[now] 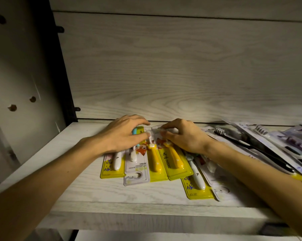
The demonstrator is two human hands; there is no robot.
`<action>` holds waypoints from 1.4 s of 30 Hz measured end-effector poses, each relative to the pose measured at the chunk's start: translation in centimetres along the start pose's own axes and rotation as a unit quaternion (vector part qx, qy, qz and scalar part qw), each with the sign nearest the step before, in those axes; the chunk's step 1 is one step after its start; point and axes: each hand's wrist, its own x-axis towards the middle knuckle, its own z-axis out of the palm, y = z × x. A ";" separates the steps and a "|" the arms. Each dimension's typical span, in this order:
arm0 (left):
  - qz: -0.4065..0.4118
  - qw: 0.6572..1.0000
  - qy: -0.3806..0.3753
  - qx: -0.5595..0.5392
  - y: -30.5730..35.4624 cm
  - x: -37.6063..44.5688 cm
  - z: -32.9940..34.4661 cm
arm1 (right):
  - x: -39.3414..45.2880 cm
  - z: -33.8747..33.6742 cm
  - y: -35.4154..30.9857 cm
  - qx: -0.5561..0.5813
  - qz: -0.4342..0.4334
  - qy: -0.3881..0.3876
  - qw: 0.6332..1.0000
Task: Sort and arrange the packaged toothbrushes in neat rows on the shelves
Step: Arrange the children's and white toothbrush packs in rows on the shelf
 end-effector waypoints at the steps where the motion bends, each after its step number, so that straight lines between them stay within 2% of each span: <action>1: 0.002 1.000 -0.007 -0.002 0.4 0.0 0.2 | 0.0 0.1 -0.1 0.000 0.000 -0.007 1.000; 6: -0.005 1.000 -0.017 -0.017 0.9 0.0 0.5 | -0.4 -0.8 0.1 0.034 0.021 -0.070 0.997; 9: 0.001 0.999 -0.016 -0.037 0.8 -0.3 0.3 | -0.7 -3.6 0.4 0.047 0.042 -0.067 0.996; 13: 0.010 0.999 -0.011 -0.050 0.9 -0.4 0.4 | -1.1 -6.9 1.4 -0.078 0.078 -0.059 0.992; 17: 0.012 0.998 -0.013 -0.054 0.8 -0.3 0.5 | -1.4 -6.3 1.4 -0.113 0.132 -0.153 0.973; 20: 0.012 0.998 -0.007 -0.055 0.6 -0.3 0.6 | -1.2 -5.5 1.6 -0.203 0.104 -0.153 0.962; 23: 0.012 0.997 -0.005 -0.079 0.5 -0.3 0.7 | -1.2 -5.5 1.8 -0.207 0.089 -0.146 0.963; 25: 0.000 0.994 0.004 -0.110 0.3 -0.2 0.6 | -1.1 -5.7 2.0 -0.174 0.080 -0.141 0.971; 27: -0.023 0.986 0.012 -0.166 0.3 -0.1 0.4 | -1.1 -6.6 2.3 -0.091 0.072 -0.122 0.986; 32: -0.058 0.969 0.070 -0.229 0.3 0.2 0.0 | -1.1 -9.1 3.1 0.135 0.087 -0.017 0.987; 35: -0.094 0.969 0.098 -0.207 -0.2 0.3 -0.1 | -0.8 -6.4 1.6 0.190 0.102 0.011 0.976; 38: -0.136 0.974 0.084 -0.158 -1.1 0.4 -0.3 | -0.4 -3.2 -0.3 0.220 0.104 -0.006 0.970; 42: -0.186 0.974 0.063 -0.110 -1.9 0.1 -0.5 | -0.6 -2.5 -1.0 0.229 0.075 0.022 0.970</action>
